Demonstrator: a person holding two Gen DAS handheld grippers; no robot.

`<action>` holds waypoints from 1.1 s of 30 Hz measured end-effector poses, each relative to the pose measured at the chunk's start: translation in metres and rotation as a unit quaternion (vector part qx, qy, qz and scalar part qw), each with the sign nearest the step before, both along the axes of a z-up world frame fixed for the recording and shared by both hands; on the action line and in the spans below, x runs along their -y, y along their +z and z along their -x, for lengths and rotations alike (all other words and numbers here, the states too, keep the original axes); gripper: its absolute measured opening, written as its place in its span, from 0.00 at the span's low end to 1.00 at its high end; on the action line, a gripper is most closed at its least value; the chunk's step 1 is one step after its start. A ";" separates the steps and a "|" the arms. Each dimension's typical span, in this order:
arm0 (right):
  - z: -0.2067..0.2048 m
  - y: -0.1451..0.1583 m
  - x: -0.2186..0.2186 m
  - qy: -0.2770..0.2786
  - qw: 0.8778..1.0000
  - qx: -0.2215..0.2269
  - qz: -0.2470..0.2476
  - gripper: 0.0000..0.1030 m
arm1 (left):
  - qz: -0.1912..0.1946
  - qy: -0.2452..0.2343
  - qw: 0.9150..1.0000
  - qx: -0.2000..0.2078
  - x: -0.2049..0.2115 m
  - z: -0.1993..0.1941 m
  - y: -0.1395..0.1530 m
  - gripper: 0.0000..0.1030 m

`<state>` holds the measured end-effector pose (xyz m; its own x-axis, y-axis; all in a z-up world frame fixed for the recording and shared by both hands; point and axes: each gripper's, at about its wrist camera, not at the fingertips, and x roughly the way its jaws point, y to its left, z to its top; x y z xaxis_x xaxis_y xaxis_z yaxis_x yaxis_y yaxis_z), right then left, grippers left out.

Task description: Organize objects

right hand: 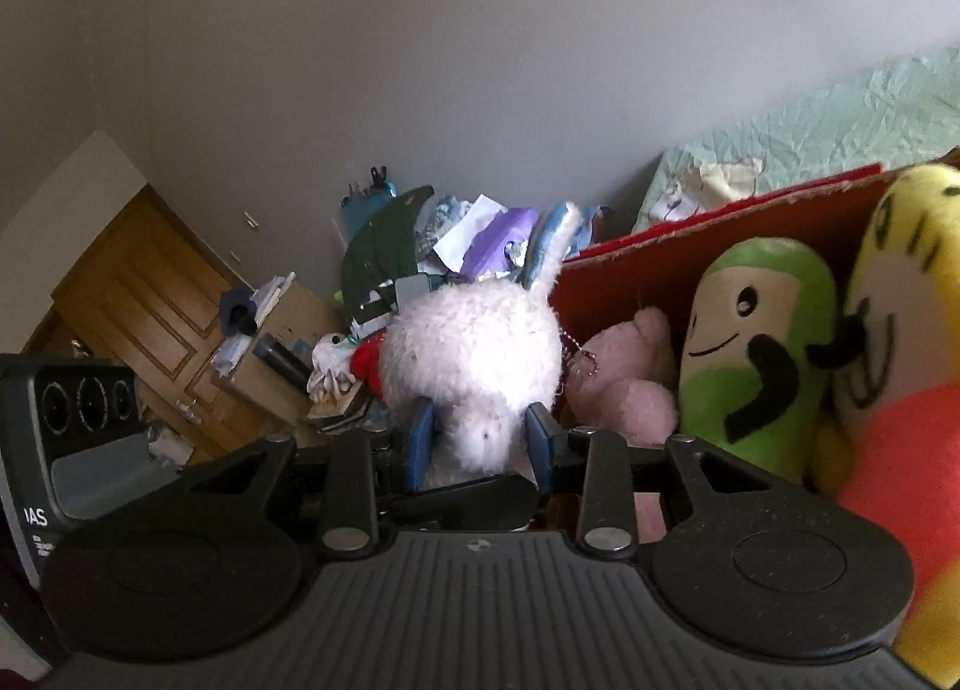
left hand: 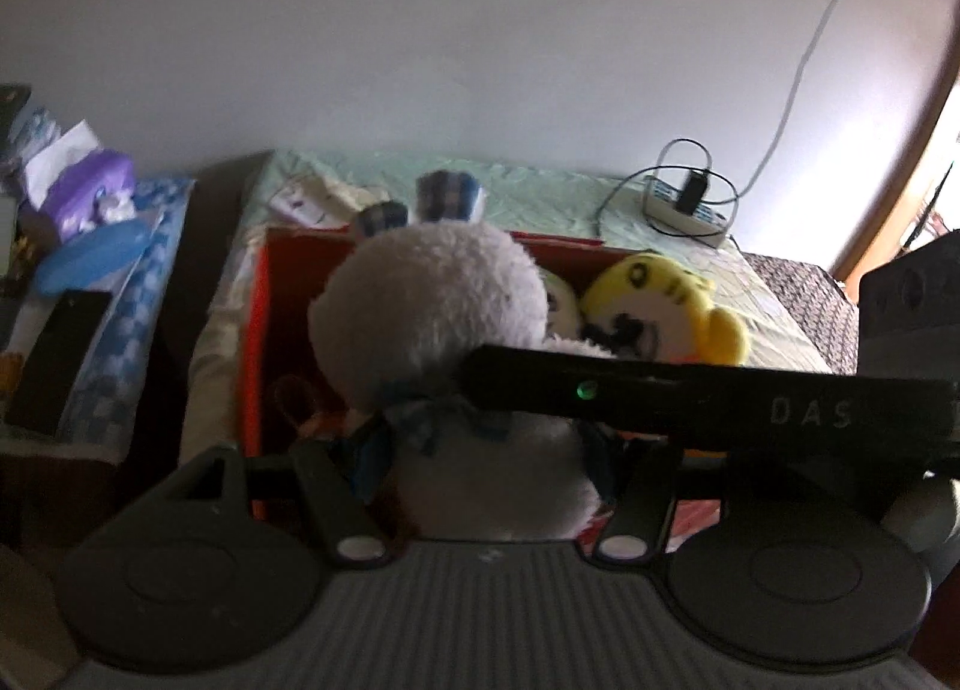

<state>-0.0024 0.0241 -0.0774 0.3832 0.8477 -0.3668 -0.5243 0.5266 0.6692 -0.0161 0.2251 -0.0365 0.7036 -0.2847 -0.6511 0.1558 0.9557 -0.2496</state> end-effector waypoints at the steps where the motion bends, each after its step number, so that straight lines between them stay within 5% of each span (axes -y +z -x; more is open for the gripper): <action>1: -0.001 -0.002 -0.002 0.000 1.000 -0.002 0.000 0.35 | 0.002 0.004 1.000 -0.002 -0.004 -0.001 -0.002 0.64; 20: -0.025 -0.029 -0.028 -0.001 0.998 -0.065 0.020 0.38 | -0.028 0.028 0.999 -0.034 -0.023 -0.016 -0.021 0.64; 33: -0.021 -0.016 -0.009 -0.043 0.998 -0.038 -0.020 0.39 | -0.043 0.037 0.997 -0.052 -0.015 -0.027 -0.023 0.70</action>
<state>0.0187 0.0328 -0.0934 0.4286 0.8273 -0.3630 -0.4254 0.5393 0.7268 0.0105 0.2400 -0.0598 0.6483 -0.1744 -0.7412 0.0618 0.9823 -0.1770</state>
